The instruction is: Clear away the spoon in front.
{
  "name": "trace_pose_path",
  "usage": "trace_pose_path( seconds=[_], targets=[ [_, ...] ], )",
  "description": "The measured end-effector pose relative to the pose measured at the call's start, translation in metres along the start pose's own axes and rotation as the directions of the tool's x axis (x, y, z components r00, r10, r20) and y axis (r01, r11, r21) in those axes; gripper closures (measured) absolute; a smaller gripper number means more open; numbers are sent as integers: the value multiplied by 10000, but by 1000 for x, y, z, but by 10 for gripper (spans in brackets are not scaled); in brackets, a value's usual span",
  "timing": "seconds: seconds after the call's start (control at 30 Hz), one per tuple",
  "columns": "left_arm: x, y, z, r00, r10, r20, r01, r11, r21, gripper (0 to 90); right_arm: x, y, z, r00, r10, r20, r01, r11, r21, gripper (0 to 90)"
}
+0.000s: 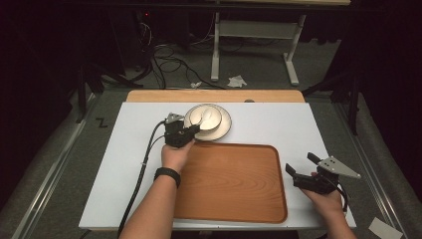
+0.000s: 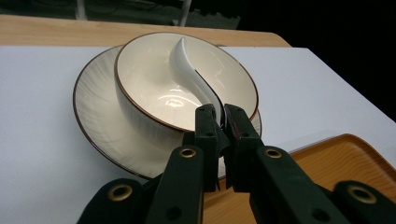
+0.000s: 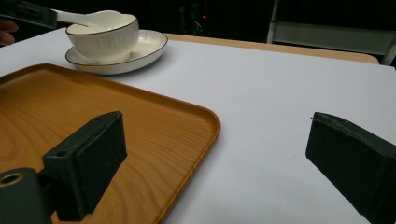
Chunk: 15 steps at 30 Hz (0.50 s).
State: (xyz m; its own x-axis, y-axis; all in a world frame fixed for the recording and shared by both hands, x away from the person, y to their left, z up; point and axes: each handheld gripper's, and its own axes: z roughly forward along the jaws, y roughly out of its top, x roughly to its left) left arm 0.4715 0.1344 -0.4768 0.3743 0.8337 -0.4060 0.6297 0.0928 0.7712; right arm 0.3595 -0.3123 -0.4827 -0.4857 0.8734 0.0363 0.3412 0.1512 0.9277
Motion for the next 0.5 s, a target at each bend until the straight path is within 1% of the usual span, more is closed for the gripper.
trace_pose_path(
  seconds=[0.03, 0.07, 0.1, 0.13, 0.2, 0.27, 0.33, 0.5],
  targets=[
    [0, 0, 0, 10000, 32, 23, -32, 10000, -18, 851, 0, 0, 0, 10000, 0, 2, 0, 10000, -2, 59],
    [-1, 0, -1, 9999, 89, -59, -90, 9998, -181, 851, 0, 0, 0, 10000, -4, 0, 4, 10000, -7, 59],
    [-1, 1, -1, 10000, 77, 51, -76, 9998, -163, 851, 0, 0, 0, 10000, 14, -10, -14, 10000, -25, 60],
    [-2, 1, -1, 9999, 125, 59, -124, 9999, -97, 851, 0, 0, 0, 10000, 17, -15, -17, 10000, -38, 61],
    [-3, 0, -1, 9995, 315, -35, -315, 9994, -164, 851, 0, 0, 0, 10000, 10, -7, -10, 10000, -52, 62],
    [-4, 0, -1, 9993, 376, 3, -375, 9991, -192, 851, 0, 0, -1, 10000, 21, -4, -21, 10000, -57, 62],
    [-5, 0, -3, 9984, 560, -19, -560, 9979, -331, 851, 0, 0, -1, 10000, 23, -11, -23, 10000, -69, 62],
    [-9, 1, -10, 9964, 850, 35, -847, 9947, -588, 851, -1, 0, -1, 10000, 15, 17, -15, 10000, -73, 65]
  ],
)
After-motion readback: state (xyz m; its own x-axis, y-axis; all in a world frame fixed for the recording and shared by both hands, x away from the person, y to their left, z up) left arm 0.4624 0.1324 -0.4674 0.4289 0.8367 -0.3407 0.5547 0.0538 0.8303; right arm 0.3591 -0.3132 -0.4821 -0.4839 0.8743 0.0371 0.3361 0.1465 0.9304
